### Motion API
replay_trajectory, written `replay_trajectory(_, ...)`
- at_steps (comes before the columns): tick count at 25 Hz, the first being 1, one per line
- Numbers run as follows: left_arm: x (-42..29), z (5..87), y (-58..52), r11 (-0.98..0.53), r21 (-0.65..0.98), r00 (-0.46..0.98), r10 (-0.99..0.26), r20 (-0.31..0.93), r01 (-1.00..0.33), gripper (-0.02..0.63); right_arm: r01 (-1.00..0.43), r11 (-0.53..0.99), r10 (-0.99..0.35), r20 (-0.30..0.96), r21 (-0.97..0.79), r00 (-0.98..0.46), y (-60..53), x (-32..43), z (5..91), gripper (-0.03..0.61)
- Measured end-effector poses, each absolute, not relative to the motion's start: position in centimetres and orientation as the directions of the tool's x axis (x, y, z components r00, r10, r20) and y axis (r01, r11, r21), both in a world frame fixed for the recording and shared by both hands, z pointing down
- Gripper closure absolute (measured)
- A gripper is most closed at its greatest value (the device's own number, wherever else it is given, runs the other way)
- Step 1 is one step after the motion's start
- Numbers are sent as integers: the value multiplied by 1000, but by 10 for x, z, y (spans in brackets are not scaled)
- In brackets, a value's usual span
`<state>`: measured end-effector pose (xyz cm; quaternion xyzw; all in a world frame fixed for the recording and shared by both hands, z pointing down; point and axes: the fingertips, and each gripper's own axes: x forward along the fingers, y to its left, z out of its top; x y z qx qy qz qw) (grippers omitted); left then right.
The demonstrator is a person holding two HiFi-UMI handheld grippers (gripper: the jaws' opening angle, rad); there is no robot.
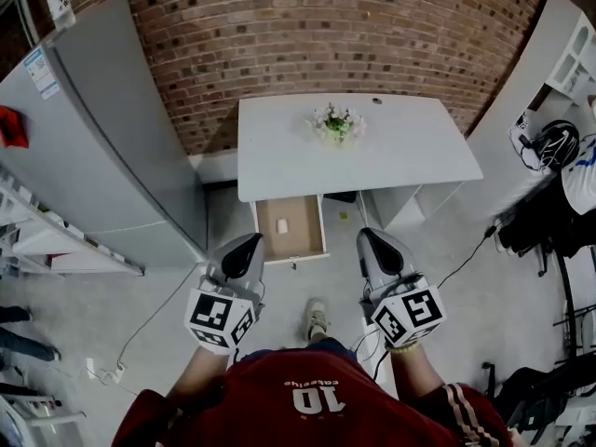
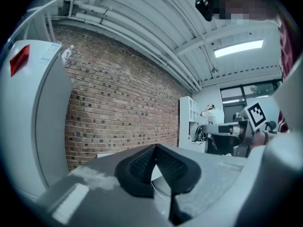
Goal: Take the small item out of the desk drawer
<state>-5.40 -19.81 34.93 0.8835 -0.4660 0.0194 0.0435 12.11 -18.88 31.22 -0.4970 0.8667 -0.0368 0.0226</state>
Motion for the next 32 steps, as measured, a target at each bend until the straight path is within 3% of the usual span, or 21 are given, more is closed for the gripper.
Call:
replay_trajectory(12,-44,332,-229,-545,54,547,-837,28,-837,576,-833,546,-837,-8,-90,-547,-225,122,307,575)
replay_trajectory(14,-45,331,-230,-550,55,552,-834,23,-833,515,-836,542,-839,-5,-92,-544,-224,120,309,575)
replay_trajectory(18,-45,330,-230,-559,36,560,-829,18,-828,474,-840,534,-844,0,-100,-537,-218,117,313,575)
replay_trajectory(23,-38,332,-233,-586,25,586,-810,25,-810,365,-845,526,-849,2,-95,-529,-214,117,314,575)
replay_trajectory(32,-31,381,-250,-590,63,594,-797,113,-805,337,-860,501,-863,12,-92,-504,-218,122,318,575)
